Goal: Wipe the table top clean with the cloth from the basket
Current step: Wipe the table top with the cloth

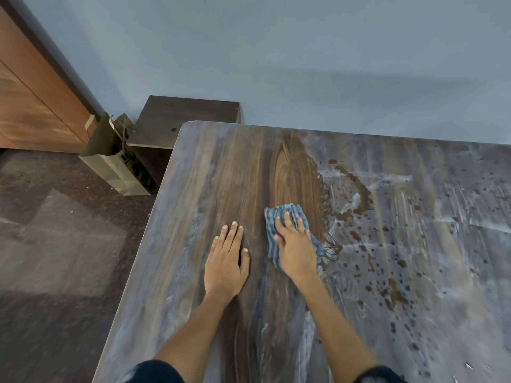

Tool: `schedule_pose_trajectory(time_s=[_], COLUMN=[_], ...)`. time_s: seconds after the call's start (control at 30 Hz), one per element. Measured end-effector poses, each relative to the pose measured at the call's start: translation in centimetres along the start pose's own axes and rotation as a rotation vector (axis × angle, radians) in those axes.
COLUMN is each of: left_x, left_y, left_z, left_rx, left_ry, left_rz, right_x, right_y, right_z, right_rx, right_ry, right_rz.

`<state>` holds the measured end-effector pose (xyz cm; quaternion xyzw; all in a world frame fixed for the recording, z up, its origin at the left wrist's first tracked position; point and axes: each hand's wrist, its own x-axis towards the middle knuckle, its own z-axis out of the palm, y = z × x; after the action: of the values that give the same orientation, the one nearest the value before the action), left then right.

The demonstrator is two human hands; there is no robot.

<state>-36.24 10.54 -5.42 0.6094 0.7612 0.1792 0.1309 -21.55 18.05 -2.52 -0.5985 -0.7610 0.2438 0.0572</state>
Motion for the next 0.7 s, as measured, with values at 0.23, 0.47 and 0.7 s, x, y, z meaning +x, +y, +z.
schedule_pose_trajectory(time_s=[0.23,0.47,0.7], left_x=[-1.3,-2.5,-4.5], left_y=[-0.6,-0.4,-0.7], left_z=[0.3,-0.1,-0.4], left_rx=[-0.059,-0.048,-0.008], left_ry=[0.010,0.017,0.005], left_rz=[-0.034,-0.020,0.001], right_x=[-5.4,-3.8,-2.9], right_y=[-0.1,3.5,-2.5], right_z=[2.6,-0.4,1.8], right_rx=[-0.031,-0.093,-0.096], right_ry=[-0.146,-0.125,-0.177], right_rz=[-0.386,-0.128,-0.206])
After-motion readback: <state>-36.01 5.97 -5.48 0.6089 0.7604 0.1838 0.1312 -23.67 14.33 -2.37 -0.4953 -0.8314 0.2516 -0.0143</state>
